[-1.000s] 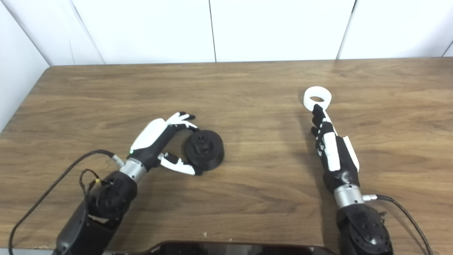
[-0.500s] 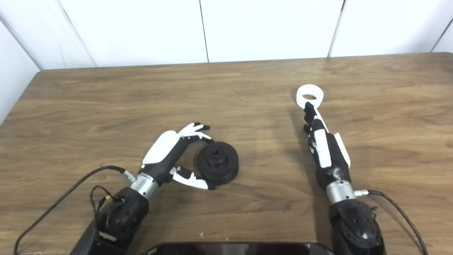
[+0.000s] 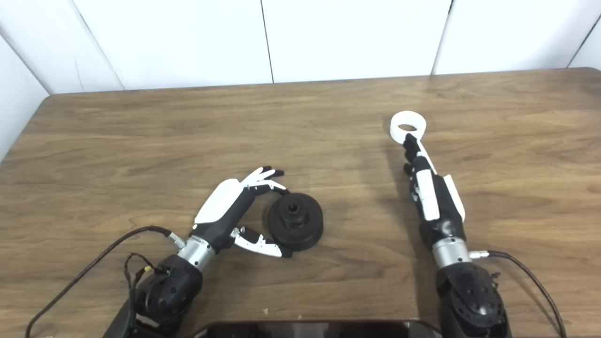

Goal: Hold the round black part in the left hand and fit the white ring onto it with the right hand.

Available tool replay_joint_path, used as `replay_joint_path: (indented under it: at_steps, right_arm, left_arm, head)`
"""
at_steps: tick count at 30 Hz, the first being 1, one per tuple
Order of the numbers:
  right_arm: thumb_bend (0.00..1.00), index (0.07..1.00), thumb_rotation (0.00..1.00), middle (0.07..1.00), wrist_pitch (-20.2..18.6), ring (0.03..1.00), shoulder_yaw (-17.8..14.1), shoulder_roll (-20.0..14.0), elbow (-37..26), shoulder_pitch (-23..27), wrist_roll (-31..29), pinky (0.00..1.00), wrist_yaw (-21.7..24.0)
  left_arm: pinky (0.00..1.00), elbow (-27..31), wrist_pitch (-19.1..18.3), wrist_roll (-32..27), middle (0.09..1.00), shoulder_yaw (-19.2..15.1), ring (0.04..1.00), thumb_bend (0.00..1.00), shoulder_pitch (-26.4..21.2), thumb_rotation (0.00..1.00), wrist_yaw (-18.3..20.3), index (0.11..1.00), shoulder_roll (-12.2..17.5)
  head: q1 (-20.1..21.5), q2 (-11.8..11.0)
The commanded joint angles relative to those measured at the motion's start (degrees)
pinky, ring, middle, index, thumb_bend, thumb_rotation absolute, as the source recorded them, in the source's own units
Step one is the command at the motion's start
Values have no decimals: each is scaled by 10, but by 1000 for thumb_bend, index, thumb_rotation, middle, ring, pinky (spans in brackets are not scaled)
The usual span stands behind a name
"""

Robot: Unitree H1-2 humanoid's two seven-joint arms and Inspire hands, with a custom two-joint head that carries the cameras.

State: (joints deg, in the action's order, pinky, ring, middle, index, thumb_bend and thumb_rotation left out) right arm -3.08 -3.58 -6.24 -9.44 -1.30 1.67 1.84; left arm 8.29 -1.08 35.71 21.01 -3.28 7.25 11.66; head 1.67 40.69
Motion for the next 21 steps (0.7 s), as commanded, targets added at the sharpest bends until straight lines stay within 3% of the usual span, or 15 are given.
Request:
replay_joint_path:
  at_steps: [1,4,6,9,15,21]
  right_arm:
    - [664,859,525,888,42,906,-12,-28,-28,46,75,881,-40]
    - [764,813,410,868,25,908,-17,-60,-25,86,150,919,-63]
    - [839,796,433,878,10,973,-14,-82,-23,111,202,988,-72]
    - [874,783,402,905,-11,997,0,-111,-10,150,254,999,-69]
    - [914,750,360,929,-36,1000,16,-129,33,187,284,1000,-62]
    - [954,704,318,942,-33,1000,26,-130,82,200,286,1000,-70]
  left_arm:
    - [897,-2,9,8,912,0,971,825,0,198,2,597,9]
    - [888,-8,11,6,914,-2,973,827,-1,195,-1,596,7]
    - [878,-10,11,10,912,-3,970,831,-1,201,-3,598,7]
    - [875,-14,14,11,911,-5,970,832,1,194,-6,598,5]
    - [876,-28,35,0,909,-9,975,837,6,203,-19,593,3]
    - [875,-32,41,1,913,-13,977,836,10,207,-21,597,2]
  head:
    - [1,0]
    - [1,-4]
    - [2,-5]
    - [3,-8]
    - [9,-15]
    - [21,-24]
